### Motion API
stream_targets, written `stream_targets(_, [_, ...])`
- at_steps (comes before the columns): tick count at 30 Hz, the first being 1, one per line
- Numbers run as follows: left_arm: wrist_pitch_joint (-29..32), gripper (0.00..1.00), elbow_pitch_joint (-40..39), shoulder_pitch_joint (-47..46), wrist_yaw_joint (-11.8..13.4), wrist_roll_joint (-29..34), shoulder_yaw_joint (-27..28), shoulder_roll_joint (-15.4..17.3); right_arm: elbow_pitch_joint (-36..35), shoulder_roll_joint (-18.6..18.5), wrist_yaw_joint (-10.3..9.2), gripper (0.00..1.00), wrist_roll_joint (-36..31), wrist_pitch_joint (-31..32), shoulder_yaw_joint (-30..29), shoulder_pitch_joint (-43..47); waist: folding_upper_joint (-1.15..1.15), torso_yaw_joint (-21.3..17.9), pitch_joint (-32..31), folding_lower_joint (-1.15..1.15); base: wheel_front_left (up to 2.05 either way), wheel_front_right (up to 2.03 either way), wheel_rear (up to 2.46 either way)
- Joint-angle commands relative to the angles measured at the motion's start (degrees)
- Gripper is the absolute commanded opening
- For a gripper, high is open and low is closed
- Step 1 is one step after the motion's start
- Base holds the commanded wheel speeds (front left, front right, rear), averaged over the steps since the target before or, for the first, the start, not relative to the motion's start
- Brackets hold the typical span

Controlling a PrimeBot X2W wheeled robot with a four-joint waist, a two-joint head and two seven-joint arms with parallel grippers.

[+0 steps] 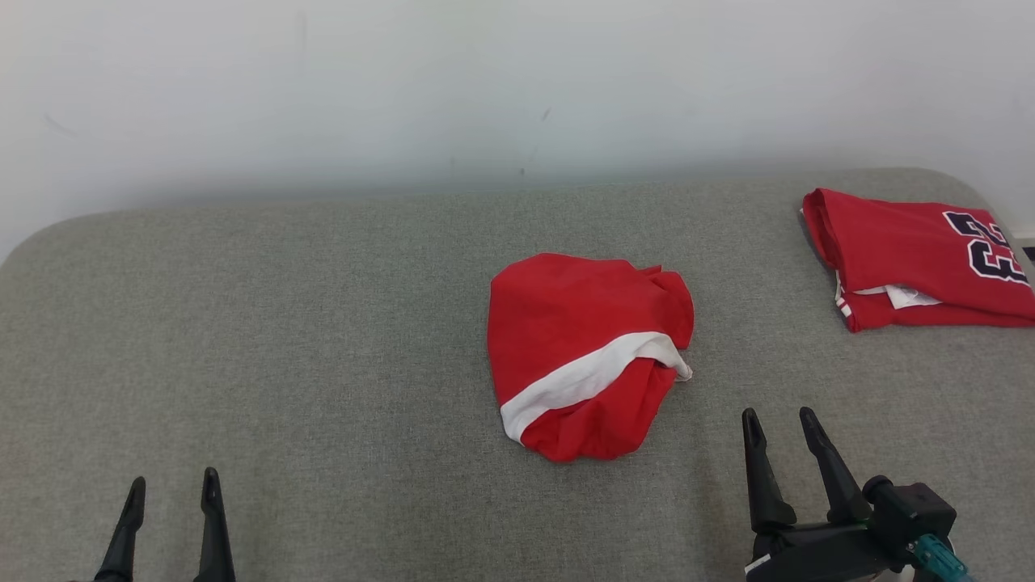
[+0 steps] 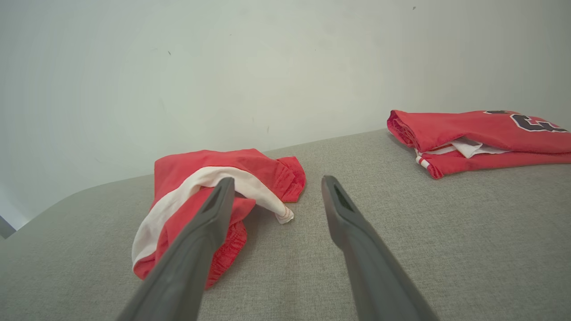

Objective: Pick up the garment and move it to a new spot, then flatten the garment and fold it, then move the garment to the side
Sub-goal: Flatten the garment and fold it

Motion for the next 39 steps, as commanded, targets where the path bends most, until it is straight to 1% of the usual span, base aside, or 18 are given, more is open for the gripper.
stream_targets(1, [-0.18,1.0,0.17,0.17,-0.24,0.58,0.37,-0.35,0.13,-0.18,-0.15,1.0,0.29,-0.31,0.13,-0.05,0.0,0.01,-0.06,0.0,0.0,0.0,0.0])
stream_targets(14, [-0.17,1.0,0.49,0.14,-1.31,2.07,2.04,-1.72,0.44,-0.4,-0.15,1.0,0.37,-0.28,0.15,-0.26,0.0,-0.05,-0.25,0.0,0.0,0.0,0.0])
stream_targets(27, [-0.17,1.0,0.32,-0.67,-1.77,2.77,3.06,-2.9,0.37,-0.32,-0.15,1.0,0.31,-0.22,0.1,-0.49,0.0,-0.25,-0.16,0.0,0.0,0.0,0.0])
stream_targets(39, [-0.18,1.0,-0.36,-5.2,-2.71,4.14,0.85,-3.64,0.89,-0.88,-0.15,1.0,0.82,-0.35,0.49,-1.15,0.0,-2.39,0.62,0.0,0.0,0.0,0.0])
